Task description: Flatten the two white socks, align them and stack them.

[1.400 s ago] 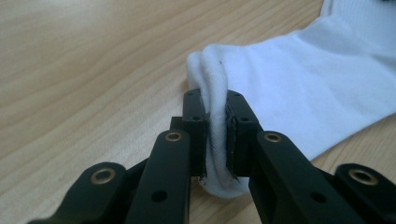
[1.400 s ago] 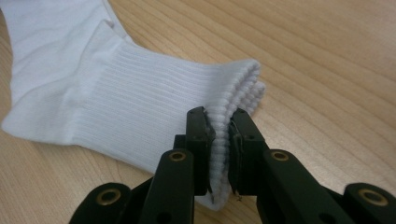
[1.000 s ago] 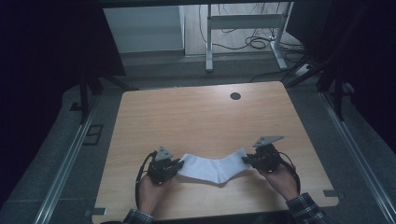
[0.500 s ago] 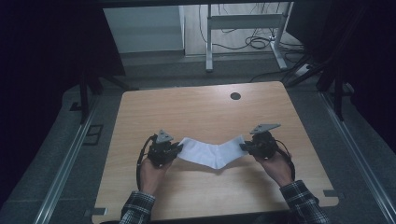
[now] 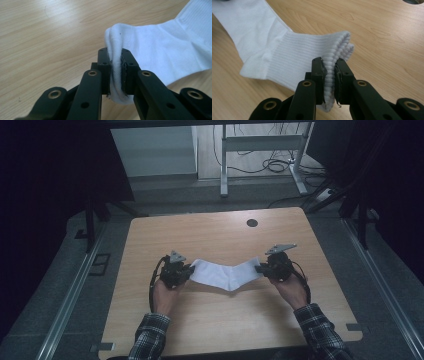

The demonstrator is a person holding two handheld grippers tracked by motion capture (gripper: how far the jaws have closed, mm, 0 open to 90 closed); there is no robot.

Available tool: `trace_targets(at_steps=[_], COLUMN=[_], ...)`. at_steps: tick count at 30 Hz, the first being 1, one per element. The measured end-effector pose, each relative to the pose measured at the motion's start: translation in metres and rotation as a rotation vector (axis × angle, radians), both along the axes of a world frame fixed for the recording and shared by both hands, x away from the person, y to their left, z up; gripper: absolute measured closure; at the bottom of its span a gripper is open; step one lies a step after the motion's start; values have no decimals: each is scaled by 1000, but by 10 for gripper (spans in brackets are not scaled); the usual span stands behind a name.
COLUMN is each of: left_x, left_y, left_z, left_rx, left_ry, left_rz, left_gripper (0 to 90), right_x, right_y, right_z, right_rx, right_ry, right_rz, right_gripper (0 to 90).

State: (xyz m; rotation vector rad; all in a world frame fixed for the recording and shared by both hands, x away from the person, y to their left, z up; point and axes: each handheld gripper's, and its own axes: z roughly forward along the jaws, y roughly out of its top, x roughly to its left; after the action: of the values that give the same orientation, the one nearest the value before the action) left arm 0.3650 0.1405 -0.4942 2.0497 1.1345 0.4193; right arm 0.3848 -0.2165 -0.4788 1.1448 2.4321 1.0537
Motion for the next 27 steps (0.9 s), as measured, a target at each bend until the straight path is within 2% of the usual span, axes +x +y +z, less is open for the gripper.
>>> trace_targets(at_steps=[5, 13, 17, 22, 25, 27], left_x=[7, 14, 16, 14, 13, 11], left_y=[-7, -13, -14, -12, -10, -8], left_z=[-9, -29, -37, -36, -31, -29], left_rx=[45, 85, 102, 104, 77, 49], left_ry=[9, 48, 63, 33, 21, 24], left_rz=[2, 20, 32, 62, 68, 53], left_gripper=[799, 788, 761, 625, 548, 504], right_x=[10, 20, 22, 20, 17, 15], right_y=[1, -2, -4, -6, -9, -11], right_z=[-10, -37, -45, -40, -36, -33], right_rx=[-11, -32, -37, -48, -41, -33], right_ry=[6, 40, 53, 30, 9, -1], right_rz=[-11, -40, -45, -51, -56, -54], right_gripper=[787, 756, 715, 609, 529, 479])
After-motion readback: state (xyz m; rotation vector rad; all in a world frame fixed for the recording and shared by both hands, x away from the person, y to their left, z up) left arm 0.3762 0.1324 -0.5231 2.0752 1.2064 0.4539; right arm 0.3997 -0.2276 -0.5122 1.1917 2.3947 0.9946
